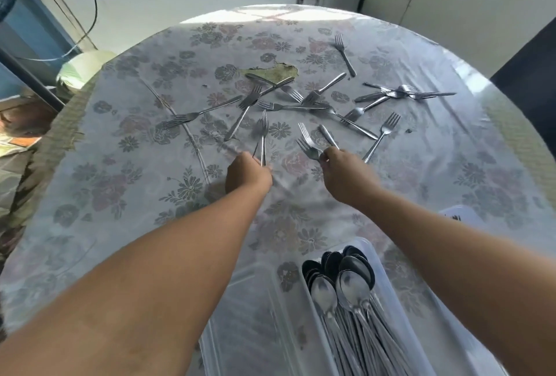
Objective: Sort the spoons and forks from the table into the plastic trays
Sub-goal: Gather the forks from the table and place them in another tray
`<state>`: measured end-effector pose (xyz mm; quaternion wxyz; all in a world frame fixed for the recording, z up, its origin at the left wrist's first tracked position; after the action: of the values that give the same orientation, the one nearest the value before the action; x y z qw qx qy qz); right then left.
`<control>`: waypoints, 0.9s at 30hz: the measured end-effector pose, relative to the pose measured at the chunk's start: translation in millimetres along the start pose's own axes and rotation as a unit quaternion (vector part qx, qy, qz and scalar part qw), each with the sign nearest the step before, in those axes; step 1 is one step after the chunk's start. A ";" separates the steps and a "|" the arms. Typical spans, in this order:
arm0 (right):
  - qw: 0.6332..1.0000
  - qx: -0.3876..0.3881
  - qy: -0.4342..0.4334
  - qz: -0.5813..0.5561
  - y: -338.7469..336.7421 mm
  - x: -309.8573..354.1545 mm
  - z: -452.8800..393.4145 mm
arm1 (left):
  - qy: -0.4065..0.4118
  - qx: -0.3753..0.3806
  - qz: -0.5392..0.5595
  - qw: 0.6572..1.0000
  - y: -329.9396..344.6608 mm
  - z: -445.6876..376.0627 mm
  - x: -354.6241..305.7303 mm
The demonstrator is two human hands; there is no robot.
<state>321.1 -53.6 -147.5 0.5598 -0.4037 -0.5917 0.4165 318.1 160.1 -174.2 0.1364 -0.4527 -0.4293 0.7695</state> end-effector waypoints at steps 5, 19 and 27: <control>0.986 0.005 0.098 -0.137 3.1 16.7 10.4 | -0.008 0.037 -0.024 0.999 10.3 4.4 -1.5; 0.835 -0.018 0.285 -0.470 -11.1 7.2 38.1 | -0.019 0.167 0.328 0.930 3.8 84.3 -23.9; 0.828 -0.014 0.261 -0.497 -52.1 -40.6 60.9 | -0.015 0.178 0.335 0.925 16.9 172.2 -71.2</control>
<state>261.6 -111.5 -113.1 0.8187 -0.1570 -0.5504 -0.0470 220.4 14.8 -108.1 -0.0577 -0.5268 -0.1105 0.8408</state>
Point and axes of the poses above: each hand's wrist, its own z-axis away from the middle knuckle, its own y-axis out of the palm, x = y × z, the point moved 6 cm from there along -z, towards the middle knuckle, and after that the axes turned 7 degrees about -x, right-handed, at the moved point
